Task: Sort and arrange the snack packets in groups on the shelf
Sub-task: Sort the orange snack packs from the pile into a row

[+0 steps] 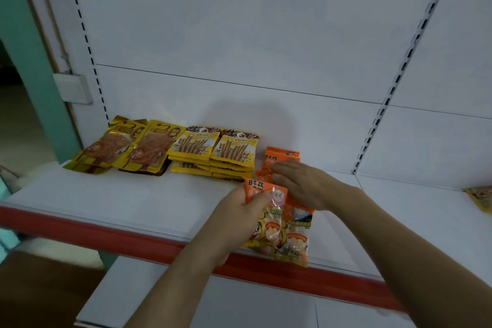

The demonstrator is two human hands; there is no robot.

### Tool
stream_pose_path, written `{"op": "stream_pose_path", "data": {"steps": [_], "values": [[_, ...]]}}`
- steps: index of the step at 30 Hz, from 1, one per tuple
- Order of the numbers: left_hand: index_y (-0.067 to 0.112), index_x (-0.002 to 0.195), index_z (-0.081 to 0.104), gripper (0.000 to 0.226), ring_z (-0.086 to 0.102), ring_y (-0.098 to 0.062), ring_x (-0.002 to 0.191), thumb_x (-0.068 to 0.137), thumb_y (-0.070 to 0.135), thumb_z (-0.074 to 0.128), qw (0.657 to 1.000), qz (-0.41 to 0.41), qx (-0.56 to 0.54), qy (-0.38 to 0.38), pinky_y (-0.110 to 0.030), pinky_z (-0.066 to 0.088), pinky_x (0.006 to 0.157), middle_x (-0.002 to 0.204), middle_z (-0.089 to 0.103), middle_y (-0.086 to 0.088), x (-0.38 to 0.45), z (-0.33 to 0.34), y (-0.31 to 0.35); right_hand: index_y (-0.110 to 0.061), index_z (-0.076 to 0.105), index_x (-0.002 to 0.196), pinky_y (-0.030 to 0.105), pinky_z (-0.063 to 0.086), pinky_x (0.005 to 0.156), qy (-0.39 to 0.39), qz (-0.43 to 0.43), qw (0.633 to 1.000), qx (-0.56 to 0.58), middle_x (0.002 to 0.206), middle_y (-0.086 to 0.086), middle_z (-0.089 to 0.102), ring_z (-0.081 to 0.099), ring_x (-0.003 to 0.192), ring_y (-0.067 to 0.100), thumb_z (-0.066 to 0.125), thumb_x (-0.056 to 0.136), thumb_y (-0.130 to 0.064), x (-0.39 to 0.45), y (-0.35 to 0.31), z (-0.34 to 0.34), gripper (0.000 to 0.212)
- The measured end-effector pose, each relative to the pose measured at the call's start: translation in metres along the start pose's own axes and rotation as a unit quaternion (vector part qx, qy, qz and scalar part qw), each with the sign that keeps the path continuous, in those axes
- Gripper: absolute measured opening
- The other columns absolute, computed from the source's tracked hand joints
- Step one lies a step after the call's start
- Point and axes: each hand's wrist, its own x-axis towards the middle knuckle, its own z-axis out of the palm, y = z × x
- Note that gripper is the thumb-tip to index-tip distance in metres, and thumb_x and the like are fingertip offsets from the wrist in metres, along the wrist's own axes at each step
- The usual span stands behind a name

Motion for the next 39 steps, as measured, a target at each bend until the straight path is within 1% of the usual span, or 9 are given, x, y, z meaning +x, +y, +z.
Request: {"op": "stream_pose_path", "data": {"steps": [6,10,13,17,23,26,31,35,39], "values": [[0.035,0.113,0.069,0.015,0.078,-0.021,0.088,0.103,0.037,0.058,1.000,-0.006,-0.024,-0.008,-0.048,0.064,0.073,0.106,0.078,0.004,-0.004,0.003,0.004,-0.025,0.037,0.153,0.031,0.022,0.118,0.063,0.080,0.979,0.177,0.159,-0.002,0.036,0.032,0.145,0.015,0.027,0.107,-0.047,-0.006,-0.003,-0.009,0.052],[0.034,0.109,0.067,0.012,0.077,-0.021,0.089,0.099,0.039,0.063,0.998,0.015,-0.033,0.045,-0.049,0.063,0.082,0.102,0.078,0.004,-0.002,0.001,0.010,-0.022,0.039,0.152,0.028,0.027,0.115,0.100,0.108,0.962,0.229,0.156,-0.002,0.041,0.037,0.141,0.014,0.029,0.106,-0.047,-0.025,0.006,-0.015,0.053],[0.030,0.111,0.063,0.012,0.078,-0.030,0.080,0.099,0.028,0.065,0.993,0.030,-0.101,0.056,-0.050,0.064,0.066,0.100,0.078,-0.004,0.002,0.002,0.022,-0.025,0.049,0.146,0.027,0.032,0.111,0.190,0.153,0.906,0.347,0.146,-0.007,0.053,0.046,0.134,0.011,0.033,0.106,-0.048,-0.047,0.002,-0.022,0.049],[0.034,0.106,0.070,0.009,0.078,-0.026,0.088,0.100,0.038,0.064,0.995,0.079,-0.046,0.039,-0.058,0.063,0.076,0.098,0.079,0.001,0.011,0.017,0.033,-0.026,0.068,0.119,0.034,0.059,0.083,0.204,0.137,0.832,0.497,0.099,-0.008,0.075,0.069,0.094,0.008,0.052,0.099,-0.048,-0.080,-0.026,-0.034,0.034],[0.034,0.114,0.059,0.032,0.076,-0.029,0.091,0.100,0.060,0.047,0.996,0.088,0.021,0.001,-0.041,0.062,0.068,0.111,0.072,-0.006,0.019,0.053,0.042,-0.013,0.068,0.103,0.030,0.056,0.061,0.281,0.211,0.752,0.557,0.078,0.010,0.074,0.069,0.070,0.018,0.075,0.088,-0.029,-0.102,-0.015,-0.023,0.022],[0.027,0.133,0.051,0.057,0.062,-0.015,0.108,0.097,0.070,0.042,0.905,0.211,0.351,0.114,-0.030,0.051,0.078,0.117,0.062,0.007,0.027,0.054,0.023,-0.013,0.068,0.100,0.025,0.052,0.054,0.319,0.283,0.742,0.518,0.075,0.008,0.073,0.065,0.062,0.013,0.074,0.090,-0.023,-0.103,0.026,-0.012,0.016],[0.039,0.147,0.042,0.090,0.022,-0.023,0.148,0.076,0.086,0.014,0.794,0.157,0.586,0.027,-0.049,0.028,0.119,0.155,0.033,0.007,0.031,0.058,-0.005,-0.011,0.069,0.099,0.038,0.057,0.062,0.272,0.328,0.757,0.495,0.076,0.004,0.073,0.067,0.066,0.019,0.072,0.091,-0.029,-0.065,0.079,0.018,0.019],[0.036,0.145,0.042,0.071,0.021,-0.021,0.146,0.089,0.078,0.032,0.805,0.126,0.578,0.053,-0.044,0.037,0.115,0.155,0.030,0.007,0.034,0.063,-0.015,-0.013,0.070,0.100,0.039,0.059,0.072,0.249,0.338,0.784,0.457,0.080,0.002,0.071,0.069,0.077,0.023,0.068,0.092,-0.036,-0.030,0.102,0.037,0.024],[0.030,0.141,0.049,0.077,0.026,-0.019,0.145,0.084,0.077,0.025,0.802,0.139,0.574,0.091,-0.044,0.042,0.111,0.150,0.037,0.009,0.034,0.065,-0.023,-0.012,0.069,0.100,0.034,0.051,0.071,0.213,0.349,0.818,0.405,0.085,0.006,0.069,0.062,0.081,0.026,0.062,0.095,-0.035,-0.016,0.112,0.046,0.025]]}}
